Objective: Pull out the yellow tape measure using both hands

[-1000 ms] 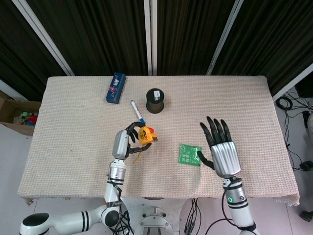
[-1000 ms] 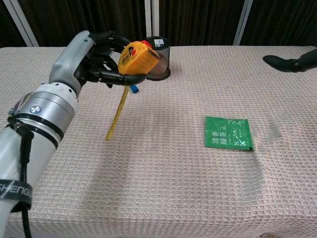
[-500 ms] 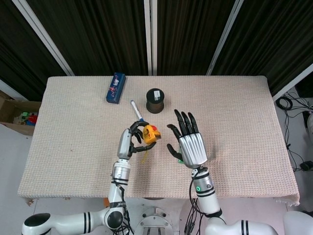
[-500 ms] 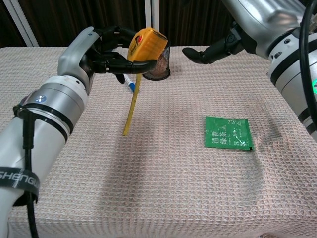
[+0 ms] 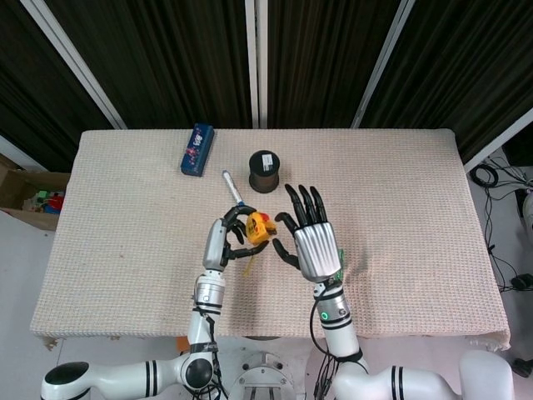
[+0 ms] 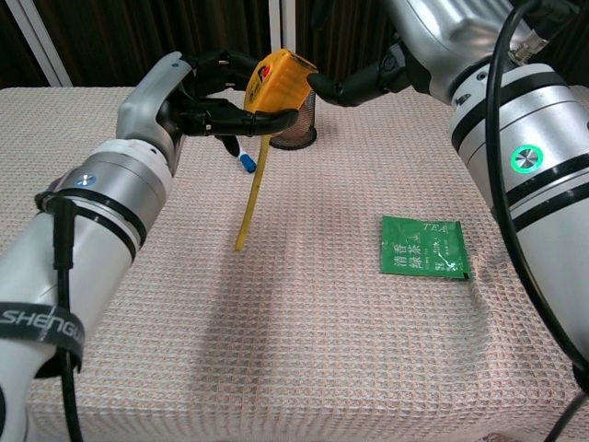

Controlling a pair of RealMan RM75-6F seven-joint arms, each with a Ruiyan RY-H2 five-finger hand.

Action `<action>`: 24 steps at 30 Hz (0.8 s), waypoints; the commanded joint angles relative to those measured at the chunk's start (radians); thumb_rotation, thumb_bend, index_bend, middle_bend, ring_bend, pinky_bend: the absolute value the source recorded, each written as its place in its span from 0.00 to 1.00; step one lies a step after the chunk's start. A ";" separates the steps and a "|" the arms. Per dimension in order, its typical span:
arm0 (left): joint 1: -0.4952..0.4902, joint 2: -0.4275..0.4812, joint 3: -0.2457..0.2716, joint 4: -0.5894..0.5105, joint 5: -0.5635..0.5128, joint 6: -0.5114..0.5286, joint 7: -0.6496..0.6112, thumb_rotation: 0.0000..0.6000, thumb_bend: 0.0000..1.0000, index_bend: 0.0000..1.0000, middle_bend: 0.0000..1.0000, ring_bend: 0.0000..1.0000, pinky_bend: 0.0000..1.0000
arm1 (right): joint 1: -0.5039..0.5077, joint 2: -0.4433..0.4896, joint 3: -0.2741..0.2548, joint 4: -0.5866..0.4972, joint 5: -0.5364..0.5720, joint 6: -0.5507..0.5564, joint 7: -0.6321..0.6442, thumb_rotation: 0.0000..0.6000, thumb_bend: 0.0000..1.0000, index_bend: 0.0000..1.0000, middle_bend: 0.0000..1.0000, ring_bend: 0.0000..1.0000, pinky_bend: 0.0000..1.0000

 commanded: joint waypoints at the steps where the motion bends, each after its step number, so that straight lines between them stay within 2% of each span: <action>1: 0.000 -0.002 -0.001 -0.003 -0.003 0.000 -0.002 1.00 0.35 0.69 0.69 0.61 0.68 | 0.011 -0.012 0.003 0.014 0.007 0.000 0.006 1.00 0.23 0.45 0.09 0.00 0.00; 9: 0.001 0.001 0.008 -0.011 -0.002 -0.001 -0.005 1.00 0.36 0.69 0.69 0.61 0.68 | 0.034 -0.035 0.010 0.044 0.010 0.011 0.013 1.00 0.23 0.46 0.10 0.00 0.00; 24: 0.004 0.012 0.022 0.015 0.012 -0.020 -0.066 1.00 0.38 0.69 0.69 0.61 0.68 | 0.042 -0.014 0.002 0.036 0.019 0.026 0.040 1.00 0.25 0.49 0.11 0.00 0.00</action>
